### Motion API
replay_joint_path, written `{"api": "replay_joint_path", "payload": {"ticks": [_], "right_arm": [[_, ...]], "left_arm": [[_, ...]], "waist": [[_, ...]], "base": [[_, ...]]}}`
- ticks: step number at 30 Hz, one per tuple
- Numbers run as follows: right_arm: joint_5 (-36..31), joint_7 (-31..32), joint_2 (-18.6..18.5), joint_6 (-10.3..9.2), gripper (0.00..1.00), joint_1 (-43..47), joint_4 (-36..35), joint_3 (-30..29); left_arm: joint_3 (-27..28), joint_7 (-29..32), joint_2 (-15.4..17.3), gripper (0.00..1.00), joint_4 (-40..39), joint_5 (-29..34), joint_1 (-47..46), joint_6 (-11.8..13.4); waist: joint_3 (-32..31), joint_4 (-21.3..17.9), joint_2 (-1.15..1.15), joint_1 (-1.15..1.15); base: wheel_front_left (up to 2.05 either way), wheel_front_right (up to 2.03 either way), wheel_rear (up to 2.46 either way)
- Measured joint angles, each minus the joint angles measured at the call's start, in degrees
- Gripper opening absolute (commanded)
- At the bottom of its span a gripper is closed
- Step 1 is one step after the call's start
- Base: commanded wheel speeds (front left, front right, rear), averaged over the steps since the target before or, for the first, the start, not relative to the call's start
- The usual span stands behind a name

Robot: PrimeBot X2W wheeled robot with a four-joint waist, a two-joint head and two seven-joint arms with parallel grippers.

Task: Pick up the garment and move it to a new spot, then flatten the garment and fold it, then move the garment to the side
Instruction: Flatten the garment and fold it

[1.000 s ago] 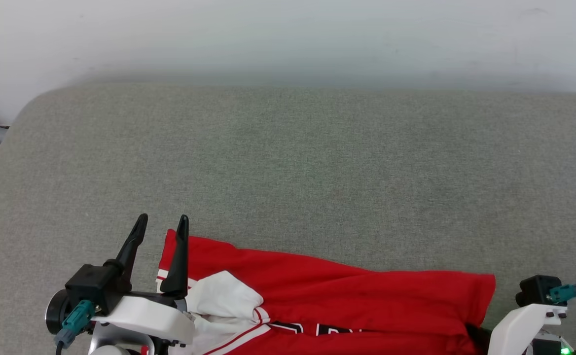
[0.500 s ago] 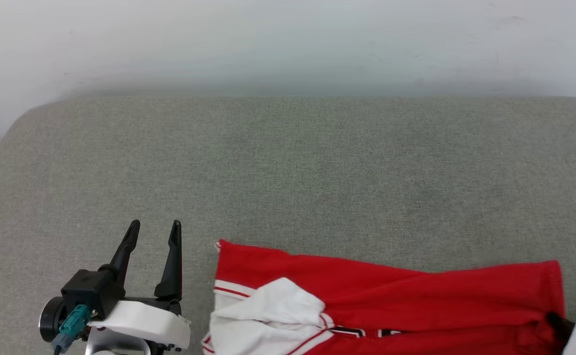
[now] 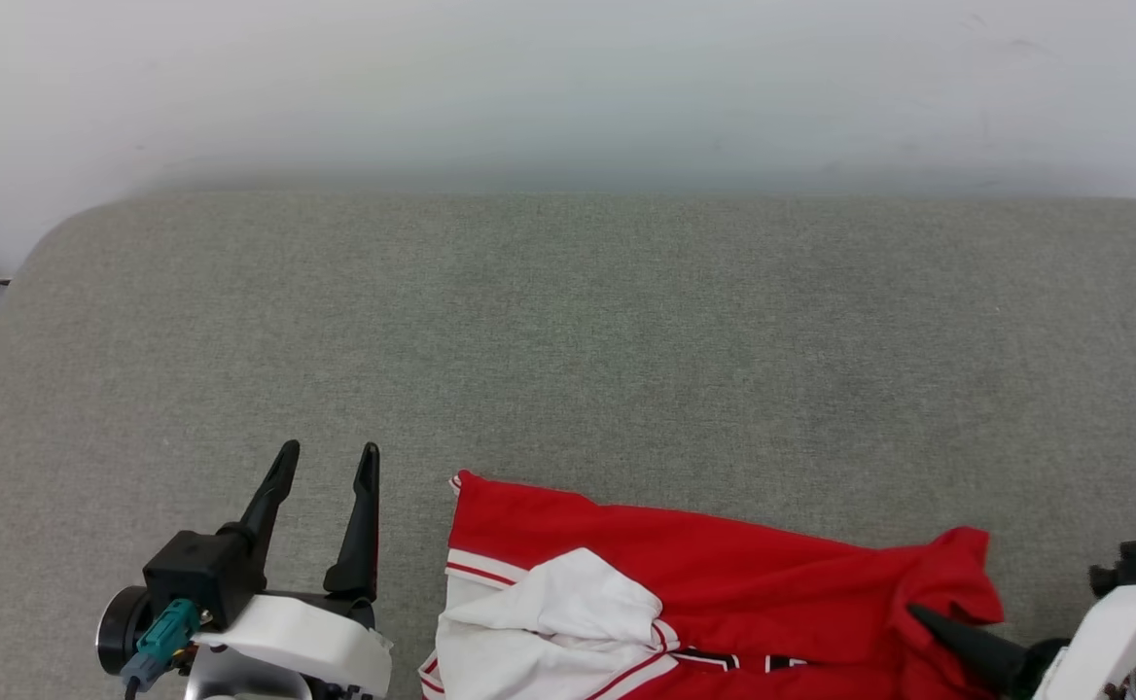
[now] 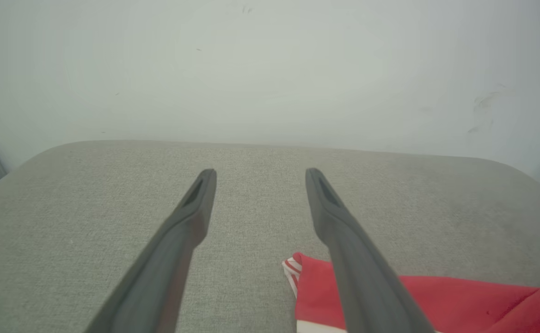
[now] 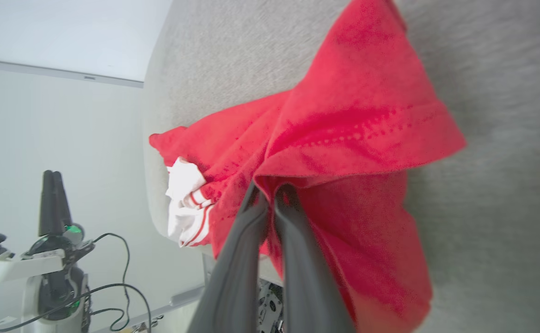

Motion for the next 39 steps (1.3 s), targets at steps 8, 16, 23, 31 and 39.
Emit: {"api": "replay_joint_path", "payload": {"ticks": [8,16,23,31,39], "right_arm": [[13.66,-4.59,0.07,0.00,0.00,-3.05,3.74,12.68],[21.86,-11.96,0.10,0.00,0.00,-8.20,7.77,29.70],[25.43,-16.77,0.16,0.00,0.00,-13.35,8.38,40.46],[19.89,-22.27,0.09,-0.01,0.00,-16.78,12.59,46.51],[18.37,-26.31,-0.25,-0.01,1.00,-17.81,15.37,51.13]], "left_arm": [[-1.34,1.03,-0.10,1.00,-0.55,0.38,-1.13,-0.38],[-2.02,1.02,-0.75,1.00,0.49,0.29,-2.65,-1.30],[-2.04,0.51,-1.15,1.00,1.35,-0.14,-3.62,-2.02],[-2.68,-0.01,-2.30,1.00,3.03,-0.29,-5.33,-3.21],[-2.91,-0.63,-3.20,1.00,5.45,-0.30,-6.73,-4.54]], "waist": [[0.79,1.97,0.00,0.00],[1.87,4.54,0.00,0.00],[3.32,6.03,-0.01,0.00],[6.04,6.55,0.00,0.00],[7.14,6.60,0.00,0.01]], "base": [[0.00,0.00,0.00],[0.00,0.00,0.00],[0.00,0.00,0.00],[0.00,0.00,0.00],[0.00,0.00,0.00]]}}
